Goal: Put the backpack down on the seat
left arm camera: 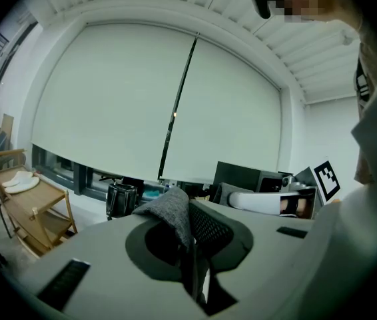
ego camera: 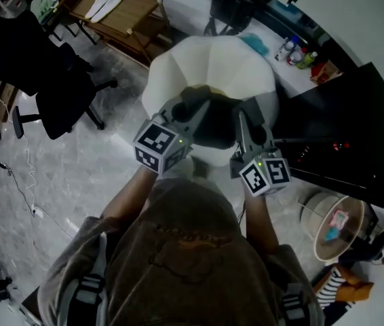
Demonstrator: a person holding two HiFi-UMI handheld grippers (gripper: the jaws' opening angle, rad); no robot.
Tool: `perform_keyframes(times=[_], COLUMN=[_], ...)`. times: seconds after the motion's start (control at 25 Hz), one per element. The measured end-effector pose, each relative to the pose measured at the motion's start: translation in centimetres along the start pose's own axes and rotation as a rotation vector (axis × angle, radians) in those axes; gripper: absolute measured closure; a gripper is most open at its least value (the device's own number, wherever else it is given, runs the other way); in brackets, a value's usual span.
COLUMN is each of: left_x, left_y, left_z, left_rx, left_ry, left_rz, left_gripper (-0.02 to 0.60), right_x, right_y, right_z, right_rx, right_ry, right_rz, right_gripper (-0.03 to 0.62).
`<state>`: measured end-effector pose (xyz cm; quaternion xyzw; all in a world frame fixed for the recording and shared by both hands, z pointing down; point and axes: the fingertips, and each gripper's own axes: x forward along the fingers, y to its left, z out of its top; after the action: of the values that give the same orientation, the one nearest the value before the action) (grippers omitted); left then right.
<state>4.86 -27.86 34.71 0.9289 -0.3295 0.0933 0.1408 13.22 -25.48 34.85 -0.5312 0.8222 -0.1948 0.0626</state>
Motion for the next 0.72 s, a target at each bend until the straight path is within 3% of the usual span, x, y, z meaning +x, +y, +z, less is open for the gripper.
perform_keyframes(times=[0.72], left_x=[10.2], left_y=[9.2], left_z=[-3.3], left_rx=[0.01], left_ry=[0.059], left_rz=[-0.081], left_gripper=[0.552], right_x=[9.5], right_y=[-8.2], right_z=[-3.9], right_rx=[0.023], right_ry=[0.006], right_rz=[-0.086], right_gripper=[0.566])
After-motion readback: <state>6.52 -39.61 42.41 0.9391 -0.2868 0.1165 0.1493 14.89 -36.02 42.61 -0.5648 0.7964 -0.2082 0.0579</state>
